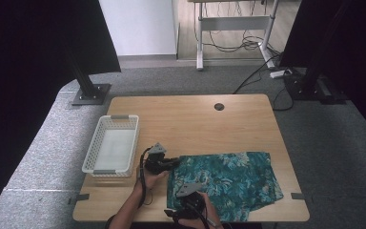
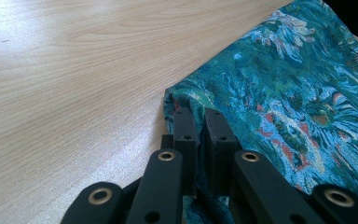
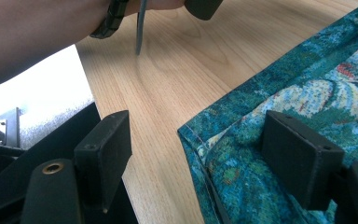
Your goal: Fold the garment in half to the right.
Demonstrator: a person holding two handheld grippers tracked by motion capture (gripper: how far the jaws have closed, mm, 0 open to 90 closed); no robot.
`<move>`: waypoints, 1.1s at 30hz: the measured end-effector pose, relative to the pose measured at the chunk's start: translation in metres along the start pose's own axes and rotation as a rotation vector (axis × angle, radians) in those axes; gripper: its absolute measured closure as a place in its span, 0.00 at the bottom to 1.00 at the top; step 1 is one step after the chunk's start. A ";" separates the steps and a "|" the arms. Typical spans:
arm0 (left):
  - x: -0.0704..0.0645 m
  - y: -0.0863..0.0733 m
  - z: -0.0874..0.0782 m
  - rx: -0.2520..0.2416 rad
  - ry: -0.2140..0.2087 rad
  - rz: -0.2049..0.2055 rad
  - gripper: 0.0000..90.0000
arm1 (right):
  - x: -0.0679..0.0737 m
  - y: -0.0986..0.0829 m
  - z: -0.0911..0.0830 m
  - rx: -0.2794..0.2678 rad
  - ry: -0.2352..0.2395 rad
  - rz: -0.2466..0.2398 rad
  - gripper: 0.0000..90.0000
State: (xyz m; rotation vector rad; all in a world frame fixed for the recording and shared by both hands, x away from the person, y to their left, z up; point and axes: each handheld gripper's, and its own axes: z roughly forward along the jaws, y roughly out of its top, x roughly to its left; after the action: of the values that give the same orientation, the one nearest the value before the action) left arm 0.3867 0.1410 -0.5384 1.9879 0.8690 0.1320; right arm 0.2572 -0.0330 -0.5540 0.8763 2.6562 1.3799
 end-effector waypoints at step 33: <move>0.001 -0.001 0.000 0.004 0.000 -0.004 0.93 | 0.005 -0.001 0.006 -0.011 -0.175 -0.017 0.57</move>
State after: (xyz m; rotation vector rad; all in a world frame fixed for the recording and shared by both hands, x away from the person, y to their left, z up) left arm 0.3873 0.1421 -0.5397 1.9893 0.8741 0.1285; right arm 0.2539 -0.0262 -0.5570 0.9244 2.5172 1.2507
